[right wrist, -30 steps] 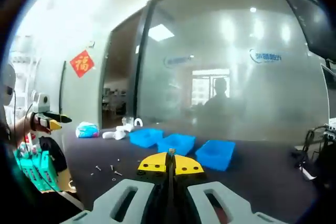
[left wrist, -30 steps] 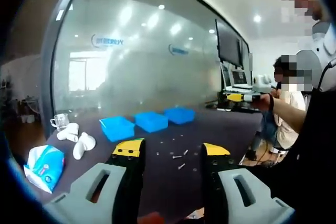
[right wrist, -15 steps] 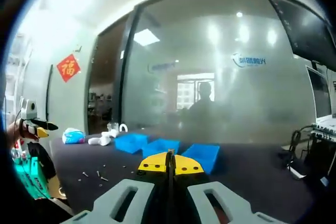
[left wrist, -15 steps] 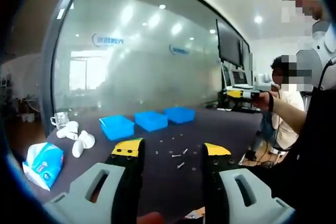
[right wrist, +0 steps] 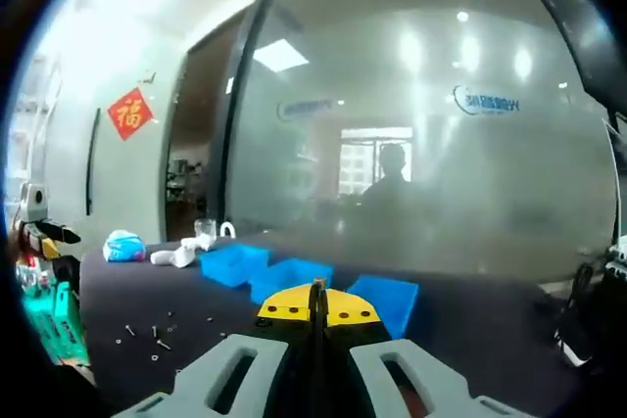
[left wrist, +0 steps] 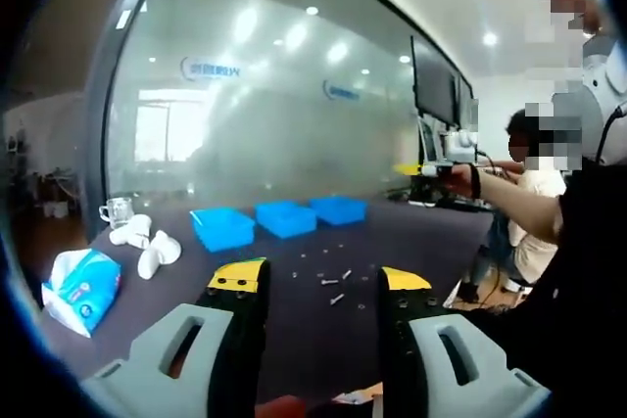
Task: Sort the screws, nuts, and washers into the corresponding bins
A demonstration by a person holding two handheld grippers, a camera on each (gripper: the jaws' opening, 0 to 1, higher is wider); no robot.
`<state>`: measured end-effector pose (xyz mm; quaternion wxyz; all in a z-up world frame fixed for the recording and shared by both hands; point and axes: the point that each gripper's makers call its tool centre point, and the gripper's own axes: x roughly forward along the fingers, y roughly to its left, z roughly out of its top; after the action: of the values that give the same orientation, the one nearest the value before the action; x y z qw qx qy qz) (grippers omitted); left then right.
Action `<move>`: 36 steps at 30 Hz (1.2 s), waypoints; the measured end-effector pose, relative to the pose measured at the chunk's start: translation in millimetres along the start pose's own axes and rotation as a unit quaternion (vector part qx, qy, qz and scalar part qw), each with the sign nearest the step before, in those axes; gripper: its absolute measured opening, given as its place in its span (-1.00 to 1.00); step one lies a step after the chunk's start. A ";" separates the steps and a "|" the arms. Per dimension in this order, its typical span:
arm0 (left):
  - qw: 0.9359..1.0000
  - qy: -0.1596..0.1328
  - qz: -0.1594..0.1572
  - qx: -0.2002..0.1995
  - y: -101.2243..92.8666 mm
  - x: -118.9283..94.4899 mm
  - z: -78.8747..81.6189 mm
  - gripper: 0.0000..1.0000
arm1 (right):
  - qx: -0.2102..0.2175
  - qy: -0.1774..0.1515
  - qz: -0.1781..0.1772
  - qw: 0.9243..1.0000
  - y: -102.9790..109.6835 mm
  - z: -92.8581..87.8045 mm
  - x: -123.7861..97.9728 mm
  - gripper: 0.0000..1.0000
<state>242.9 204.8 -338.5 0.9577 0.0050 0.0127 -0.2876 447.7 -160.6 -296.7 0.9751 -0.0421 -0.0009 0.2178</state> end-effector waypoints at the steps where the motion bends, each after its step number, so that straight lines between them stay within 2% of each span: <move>1: 1.000 0.000 0.002 0.000 0.4 -0.8 -0.2 -0.24 | -0.005 0.001 -0.002 1.000 -1.4 0.0 7.3 -1.00; 6: 1.000 -0.002 0.011 -0.005 3.5 -5.9 -2.1 -0.24 | -0.019 0.017 -0.007 1.000 -10.1 -1.2 43.9 -1.00; 9: 1.000 -0.001 0.017 -0.011 4.8 -9.4 -5.3 -0.24 | -0.029 0.031 -0.016 0.999 -22.6 -3.0 66.2 -1.00; 17: 1.000 -0.007 0.026 -0.014 5.7 -16.0 -1.7 -0.24 | -0.033 0.049 -0.042 0.997 -46.9 -8.5 104.7 -1.00; 20: 1.000 -0.006 0.028 -0.012 6.7 -15.8 -2.3 -0.24 | -0.038 0.066 -0.048 0.996 -57.7 -14.8 123.5 -1.00; 24: 0.999 0.003 0.035 -0.009 10.1 -14.4 -8.5 -0.24 | -0.032 0.085 -0.048 0.995 -59.5 -21.6 134.5 -1.00; 30: 0.999 0.002 0.039 -0.010 11.7 -15.5 -7.2 -0.24 | -0.018 0.096 -0.057 0.994 -61.8 -26.7 147.2 -1.00; 34: 0.999 -0.003 0.042 -0.007 11.8 -17.3 -3.3 -0.24 | -0.011 0.100 -0.067 0.993 -65.2 -29.7 147.8 -1.00; 36: 0.999 -0.004 0.043 -0.007 12.2 -18.1 -2.3 -0.24 | -0.007 0.103 -0.068 0.992 -63.8 -31.3 146.3 -0.93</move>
<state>234.5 225.0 -340.3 0.9693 -0.0019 0.0106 -0.2456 607.8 -158.5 -325.0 0.9822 -0.0711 0.0948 0.1455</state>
